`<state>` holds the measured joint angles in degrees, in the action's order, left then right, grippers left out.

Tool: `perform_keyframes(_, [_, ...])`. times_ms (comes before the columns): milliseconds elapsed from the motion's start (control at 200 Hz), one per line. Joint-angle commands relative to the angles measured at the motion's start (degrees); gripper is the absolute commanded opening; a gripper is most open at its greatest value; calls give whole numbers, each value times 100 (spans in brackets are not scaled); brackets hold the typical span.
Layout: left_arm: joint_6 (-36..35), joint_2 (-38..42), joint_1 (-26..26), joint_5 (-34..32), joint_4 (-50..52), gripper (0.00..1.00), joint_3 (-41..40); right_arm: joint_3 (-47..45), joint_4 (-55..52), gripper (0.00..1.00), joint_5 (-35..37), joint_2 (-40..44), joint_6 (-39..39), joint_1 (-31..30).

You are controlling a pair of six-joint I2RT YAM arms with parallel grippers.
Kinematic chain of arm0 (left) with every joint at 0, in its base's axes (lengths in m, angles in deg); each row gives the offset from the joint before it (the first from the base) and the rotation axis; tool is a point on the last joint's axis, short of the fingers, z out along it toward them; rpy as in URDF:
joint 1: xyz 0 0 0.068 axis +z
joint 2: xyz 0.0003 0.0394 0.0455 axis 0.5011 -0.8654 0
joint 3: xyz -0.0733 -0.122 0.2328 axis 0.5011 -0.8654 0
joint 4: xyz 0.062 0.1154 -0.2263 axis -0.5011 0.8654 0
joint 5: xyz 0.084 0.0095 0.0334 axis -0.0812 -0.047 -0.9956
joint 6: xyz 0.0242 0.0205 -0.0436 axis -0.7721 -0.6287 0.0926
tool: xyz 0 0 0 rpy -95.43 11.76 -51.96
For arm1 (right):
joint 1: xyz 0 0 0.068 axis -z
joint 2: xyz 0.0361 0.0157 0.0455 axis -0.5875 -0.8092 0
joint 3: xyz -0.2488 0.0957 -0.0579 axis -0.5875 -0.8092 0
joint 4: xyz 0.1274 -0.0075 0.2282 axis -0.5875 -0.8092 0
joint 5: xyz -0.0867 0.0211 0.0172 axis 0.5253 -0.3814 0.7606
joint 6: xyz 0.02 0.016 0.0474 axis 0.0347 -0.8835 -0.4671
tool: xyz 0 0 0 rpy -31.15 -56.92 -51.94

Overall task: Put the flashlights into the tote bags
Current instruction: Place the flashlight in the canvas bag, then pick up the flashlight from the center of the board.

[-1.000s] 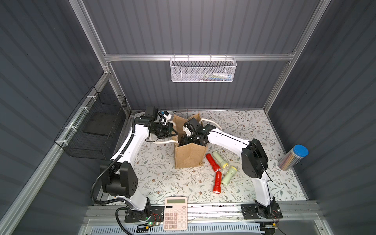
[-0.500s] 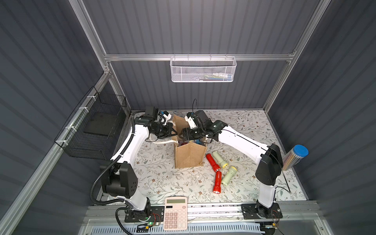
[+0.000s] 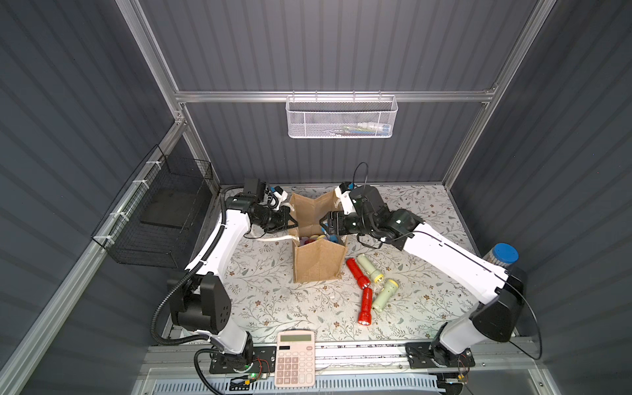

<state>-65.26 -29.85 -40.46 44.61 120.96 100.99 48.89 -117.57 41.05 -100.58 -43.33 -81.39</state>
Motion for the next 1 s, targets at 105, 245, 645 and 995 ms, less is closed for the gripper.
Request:
perform_keyframes(105, [-9,390,50,64,-187,0,84,-792,-202,71,893,1016,-482,133])
perform_keyframes(245, [11,388,54,109,-191,0,88,-1426,-494,71,1400,1721,-853,196])
perform_keyframes(645, [35,385,53,77,-212,0,75,-3390,-1432,69,1505,3373,-2687,404])
perform_keyframes(995, [65,333,51,98,-248,0,4,-4577,-1564,68,732,3518,-3804,529])
